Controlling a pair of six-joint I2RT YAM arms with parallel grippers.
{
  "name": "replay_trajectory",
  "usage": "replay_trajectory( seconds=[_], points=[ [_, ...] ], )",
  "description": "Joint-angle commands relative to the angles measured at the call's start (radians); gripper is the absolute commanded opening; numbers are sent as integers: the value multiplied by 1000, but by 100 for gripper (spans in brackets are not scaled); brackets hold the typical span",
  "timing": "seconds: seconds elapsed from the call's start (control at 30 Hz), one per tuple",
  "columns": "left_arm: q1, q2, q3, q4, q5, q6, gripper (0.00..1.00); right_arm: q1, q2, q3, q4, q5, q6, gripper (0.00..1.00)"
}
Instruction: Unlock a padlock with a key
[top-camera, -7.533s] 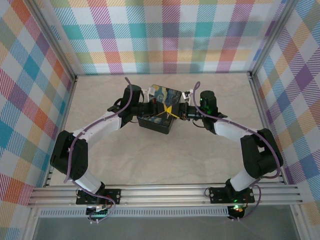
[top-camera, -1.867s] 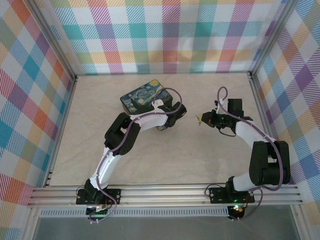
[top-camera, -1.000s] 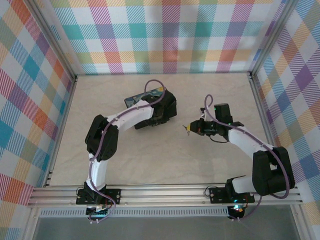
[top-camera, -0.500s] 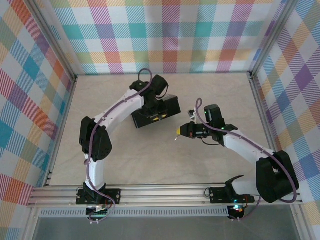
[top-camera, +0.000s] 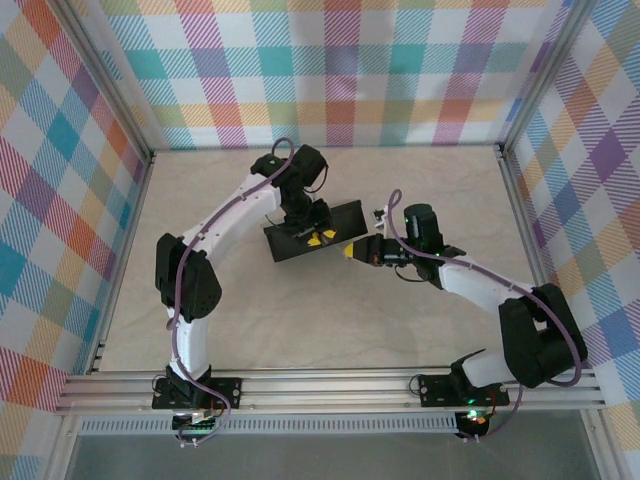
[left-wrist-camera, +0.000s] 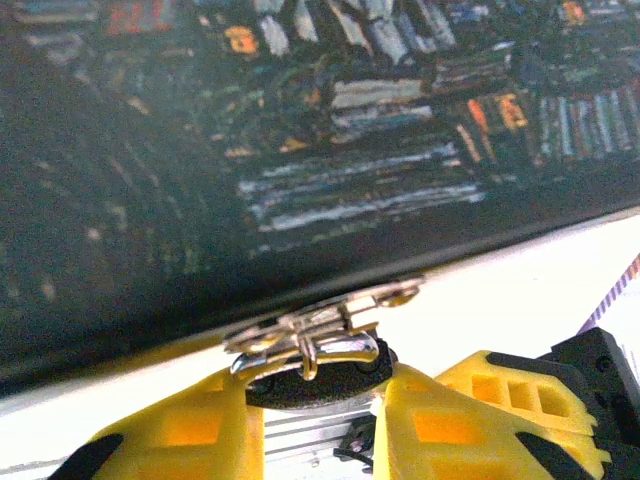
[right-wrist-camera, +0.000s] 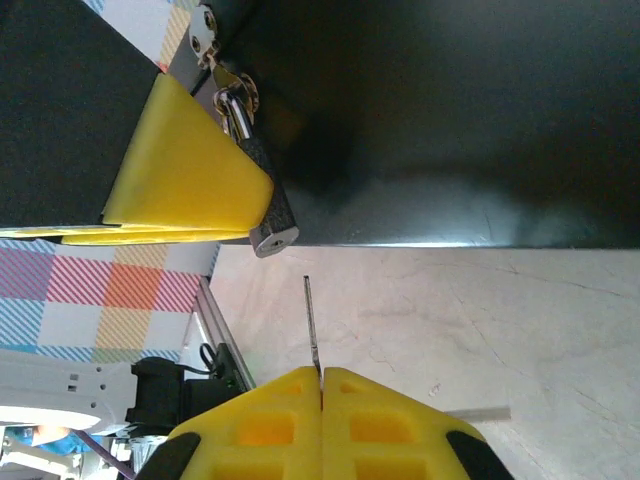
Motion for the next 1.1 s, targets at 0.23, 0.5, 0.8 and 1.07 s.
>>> replay_trajectory(
  seconds=[0.23,0.5,0.8,1.07],
  points=[
    [30,-58,-5,7,58,-16,4,12,30,25,124,-78,43,0],
    [38,-69,-28,25,67,-23,3,17,67,27,176,-71,86,0],
    [51,-80,-52,41,67,-25,3,17,124,47,230,-36,118,0],
    [51,-112,-59,31,-16,14,15,-14,69,33,33,0,17,0]
  ],
)
